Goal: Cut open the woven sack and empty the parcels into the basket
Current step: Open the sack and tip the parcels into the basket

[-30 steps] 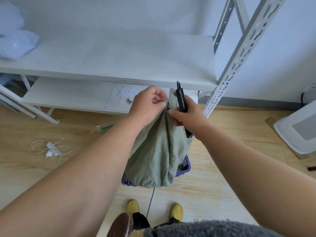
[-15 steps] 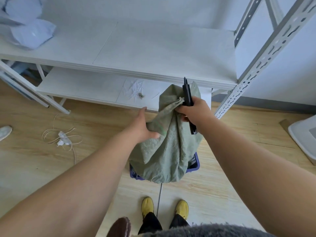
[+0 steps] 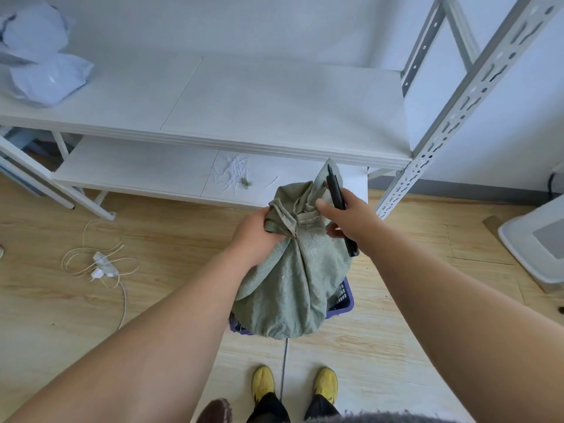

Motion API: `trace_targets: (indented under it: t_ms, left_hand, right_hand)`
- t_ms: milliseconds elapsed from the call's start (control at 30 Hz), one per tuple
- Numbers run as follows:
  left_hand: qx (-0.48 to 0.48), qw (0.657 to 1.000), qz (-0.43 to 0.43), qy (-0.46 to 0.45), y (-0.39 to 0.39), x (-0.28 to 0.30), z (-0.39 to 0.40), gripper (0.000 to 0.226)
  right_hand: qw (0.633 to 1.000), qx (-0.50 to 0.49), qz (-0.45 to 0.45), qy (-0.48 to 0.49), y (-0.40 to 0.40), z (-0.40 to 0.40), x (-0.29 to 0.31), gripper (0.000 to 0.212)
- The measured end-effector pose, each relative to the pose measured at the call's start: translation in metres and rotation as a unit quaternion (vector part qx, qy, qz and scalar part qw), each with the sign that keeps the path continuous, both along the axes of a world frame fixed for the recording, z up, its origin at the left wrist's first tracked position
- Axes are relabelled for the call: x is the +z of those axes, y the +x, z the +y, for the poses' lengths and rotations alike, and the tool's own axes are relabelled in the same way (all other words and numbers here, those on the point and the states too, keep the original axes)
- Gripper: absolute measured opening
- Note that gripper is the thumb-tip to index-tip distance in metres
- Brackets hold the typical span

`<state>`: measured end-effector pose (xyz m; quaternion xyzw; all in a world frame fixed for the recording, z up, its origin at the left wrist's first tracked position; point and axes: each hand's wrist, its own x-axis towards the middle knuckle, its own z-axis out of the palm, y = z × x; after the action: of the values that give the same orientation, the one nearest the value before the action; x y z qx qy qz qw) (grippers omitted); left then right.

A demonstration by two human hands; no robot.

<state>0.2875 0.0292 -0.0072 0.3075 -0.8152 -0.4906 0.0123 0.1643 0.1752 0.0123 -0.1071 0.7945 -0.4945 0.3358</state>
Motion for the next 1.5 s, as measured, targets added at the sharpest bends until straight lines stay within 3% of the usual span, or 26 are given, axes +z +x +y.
trace_targets:
  t_ms: [100,200,233,300,367,500,600,700,767,867,1000,1100,1200,1233,1333,1500]
  left_hand:
    - [0.026,0.999,0.03,0.028,0.005,-0.002,0.006,0.04]
    - [-0.004,0.997,0.037,0.063,0.006,0.002,0.006,0.079]
    - [-0.028,0.998,0.024,0.057,0.003,0.005,0.004,0.08]
    - [-0.042,0.999,0.01,0.012,-0.005,0.016,0.001,0.053]
    - [0.002,0.998,0.043,-0.04,-0.015,0.035,0.0,0.027]
    - [0.083,0.986,0.136,-0.057,-0.03,0.068,-0.003,0.022]
    - [0.048,0.994,0.073,-0.061,-0.029,0.066,-0.011,0.03]
    - [0.097,0.993,0.059,0.011,-0.022,0.056,-0.016,0.039]
    - [0.115,0.988,0.069,0.074,-0.021,0.056,-0.015,0.04]
    - [0.04,0.992,0.06,0.107,-0.026,0.065,-0.01,0.039]
    - [-0.049,0.993,0.069,0.079,-0.027,0.07,-0.007,0.056]
    - [0.02,0.996,0.088,-0.02,-0.013,0.049,-0.015,0.088]
    - [0.06,0.997,-0.004,-0.05,0.005,0.018,-0.016,0.112]
    - [0.045,0.998,-0.007,-0.034,0.008,0.01,-0.013,0.11]
    - [0.033,0.996,0.079,0.029,0.003,0.013,-0.002,0.067]
    - [0.127,0.977,0.17,0.027,-0.022,0.049,-0.001,0.035]
  right_hand:
    - [0.989,0.032,-0.124,-0.078,0.019,-0.001,-0.003,0.038]
    - [0.989,0.06,-0.111,-0.073,0.03,-0.008,-0.002,0.036]
    - [0.99,0.072,-0.102,-0.062,0.031,-0.011,0.003,0.035]
    - [0.991,0.092,-0.075,-0.06,0.03,-0.016,0.018,0.03]
    - [0.99,0.076,-0.048,-0.108,0.029,-0.022,0.04,0.026]
    - [0.967,0.001,-0.008,-0.256,0.021,-0.031,0.075,0.021]
    - [0.98,-0.021,0.074,-0.183,0.018,-0.025,0.066,0.033]
    - [0.992,0.006,0.056,-0.11,0.029,-0.013,0.045,0.027]
    - [0.996,0.031,0.048,-0.067,0.039,-0.012,0.031,0.034]
    - [0.996,-0.008,0.075,-0.048,0.046,-0.021,0.013,0.049]
    - [0.988,-0.134,0.066,-0.05,0.029,-0.028,0.006,0.026]
    - [0.986,-0.151,0.048,-0.049,0.022,-0.028,0.007,0.013]
    - [0.987,-0.144,0.055,-0.042,0.025,-0.036,0.022,0.007]
    - [0.988,-0.13,0.062,-0.049,0.026,-0.041,0.03,0.006]
    - [0.987,-0.08,0.102,-0.093,0.025,-0.057,0.059,0.013]
    - [0.974,-0.07,0.135,-0.17,0.019,-0.072,0.095,0.016]
